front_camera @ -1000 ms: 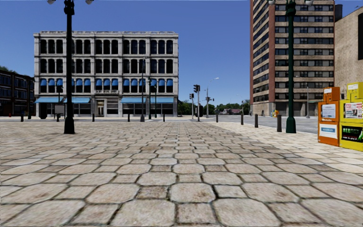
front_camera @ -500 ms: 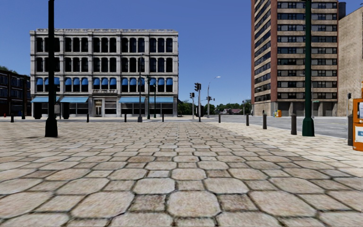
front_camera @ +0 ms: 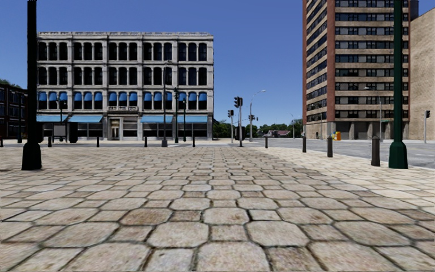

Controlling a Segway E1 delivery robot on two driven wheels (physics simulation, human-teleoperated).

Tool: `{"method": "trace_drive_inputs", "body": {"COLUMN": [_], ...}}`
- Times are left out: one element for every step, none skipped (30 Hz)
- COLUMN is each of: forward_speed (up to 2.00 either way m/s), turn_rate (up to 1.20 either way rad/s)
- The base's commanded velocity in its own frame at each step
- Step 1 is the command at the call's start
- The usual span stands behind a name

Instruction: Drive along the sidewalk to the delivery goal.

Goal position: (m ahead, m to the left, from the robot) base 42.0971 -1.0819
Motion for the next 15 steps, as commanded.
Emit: {"method": "trace_drive_inputs", "body": {"forward_speed": [2.0, 2.0, 2.0, 2.0, 2.0, 2.0, 2.0, 2.0, 2.0, 2.0, 2.0, 2.0, 2.0, 2.0, 2.0], "turn_rate": [0.0, 0.0, 0.0, 0.0, 0.0, 0.0, 0.0, 0.0, 0.0, 0.0, 0.0, 0.0, 0.0, 0.0, 0.0]}}
